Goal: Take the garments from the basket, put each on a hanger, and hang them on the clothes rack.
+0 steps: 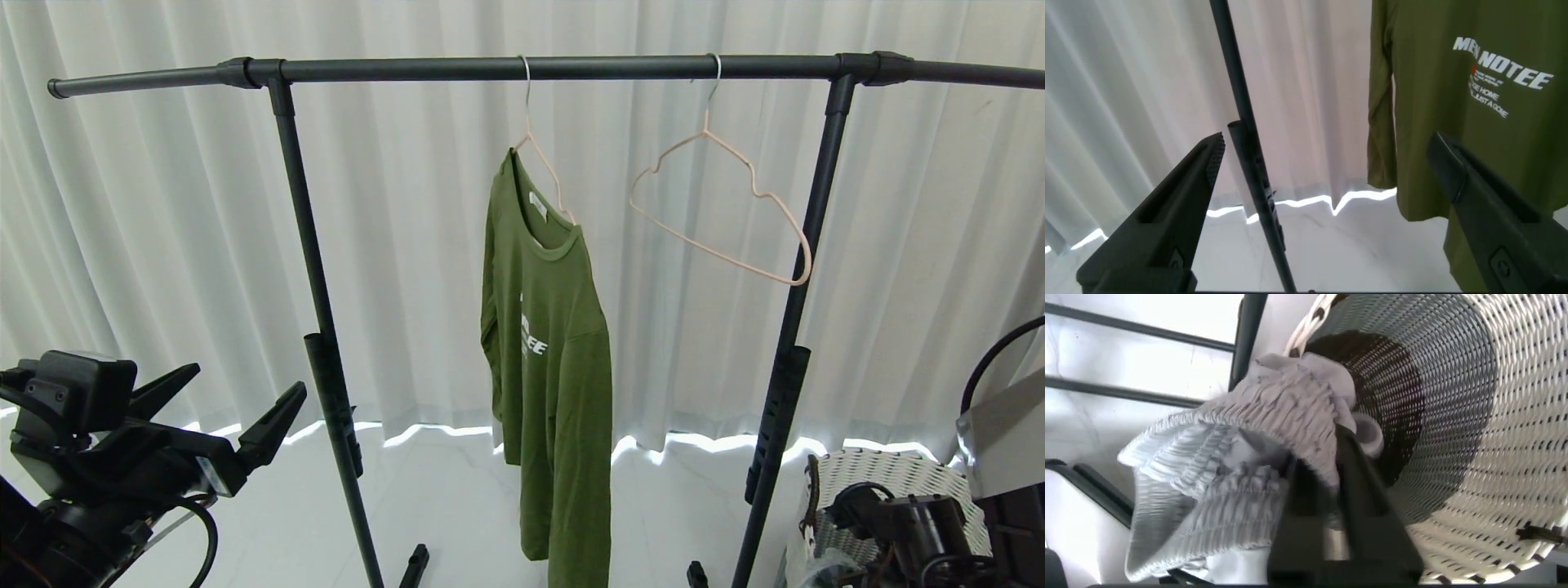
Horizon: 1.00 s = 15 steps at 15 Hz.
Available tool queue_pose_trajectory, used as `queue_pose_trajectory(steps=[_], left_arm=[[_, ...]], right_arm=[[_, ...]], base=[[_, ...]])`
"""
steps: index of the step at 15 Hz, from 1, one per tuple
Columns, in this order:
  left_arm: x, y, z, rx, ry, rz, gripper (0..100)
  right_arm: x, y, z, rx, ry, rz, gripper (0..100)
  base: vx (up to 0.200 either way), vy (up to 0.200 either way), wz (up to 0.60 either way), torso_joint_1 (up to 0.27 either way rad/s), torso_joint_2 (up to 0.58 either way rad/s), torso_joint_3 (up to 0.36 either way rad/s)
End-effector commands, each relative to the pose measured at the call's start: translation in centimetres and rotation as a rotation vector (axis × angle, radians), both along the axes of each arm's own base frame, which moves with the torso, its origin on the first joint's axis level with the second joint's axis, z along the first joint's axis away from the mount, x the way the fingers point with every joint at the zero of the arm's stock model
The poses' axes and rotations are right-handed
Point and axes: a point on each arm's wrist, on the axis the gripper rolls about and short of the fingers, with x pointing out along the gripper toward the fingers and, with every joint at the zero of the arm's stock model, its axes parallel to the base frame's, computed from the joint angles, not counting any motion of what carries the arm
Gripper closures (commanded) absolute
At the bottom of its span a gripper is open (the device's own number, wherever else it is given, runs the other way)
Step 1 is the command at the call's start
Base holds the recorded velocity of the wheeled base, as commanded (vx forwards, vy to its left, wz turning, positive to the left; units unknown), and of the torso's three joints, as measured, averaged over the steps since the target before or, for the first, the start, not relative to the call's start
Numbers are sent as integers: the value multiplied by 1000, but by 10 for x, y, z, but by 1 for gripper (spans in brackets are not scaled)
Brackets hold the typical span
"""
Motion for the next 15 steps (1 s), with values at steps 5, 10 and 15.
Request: queue_pose_trajectory(steps=[5,10,15], left_arm=[[0,0,0,0,0,1,0],[0,0,0,0,-1,0,0],[0,0,0,0,-1,0,0]], right_arm=[[4,0,47,81,-244,-19,100],[-8,-2,105,136,-525,0,100],[-14,-3,143,162,-724,9,100]], base=[[0,0,0,0,0,0],[0,0,0,0,0,0],[0,0,0,0,0,0]])
